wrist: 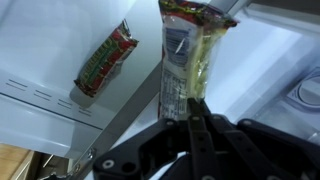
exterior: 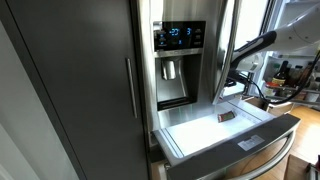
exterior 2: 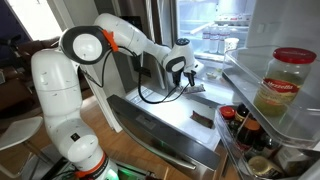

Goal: Move the two food packs to the upper fridge

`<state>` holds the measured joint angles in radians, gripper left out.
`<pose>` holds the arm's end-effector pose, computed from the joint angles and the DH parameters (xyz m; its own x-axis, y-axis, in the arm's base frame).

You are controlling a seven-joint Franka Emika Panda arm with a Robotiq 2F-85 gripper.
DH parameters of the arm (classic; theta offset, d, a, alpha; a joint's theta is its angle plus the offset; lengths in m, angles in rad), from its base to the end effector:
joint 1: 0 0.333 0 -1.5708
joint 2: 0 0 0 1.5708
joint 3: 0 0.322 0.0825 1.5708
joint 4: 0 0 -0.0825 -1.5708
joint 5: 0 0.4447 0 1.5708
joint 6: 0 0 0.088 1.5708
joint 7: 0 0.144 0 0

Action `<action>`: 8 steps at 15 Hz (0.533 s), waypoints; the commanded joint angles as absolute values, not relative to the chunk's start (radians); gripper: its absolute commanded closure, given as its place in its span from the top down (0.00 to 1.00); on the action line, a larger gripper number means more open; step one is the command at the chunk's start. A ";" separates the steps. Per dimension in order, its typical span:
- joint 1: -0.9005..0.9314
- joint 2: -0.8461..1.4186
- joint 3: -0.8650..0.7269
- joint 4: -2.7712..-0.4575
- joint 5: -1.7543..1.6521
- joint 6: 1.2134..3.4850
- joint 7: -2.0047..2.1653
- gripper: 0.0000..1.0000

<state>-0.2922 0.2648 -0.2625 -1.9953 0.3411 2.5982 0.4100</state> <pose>0.5890 -0.3606 0.3024 0.3166 -0.9237 0.2159 -0.8761 -0.3720 -0.3069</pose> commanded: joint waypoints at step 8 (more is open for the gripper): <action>-0.374 0.458 -0.210 -1.739 0.532 2.634 0.368 0.00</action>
<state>-0.3285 0.3976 -0.2446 -1.8272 0.4709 2.6273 0.4068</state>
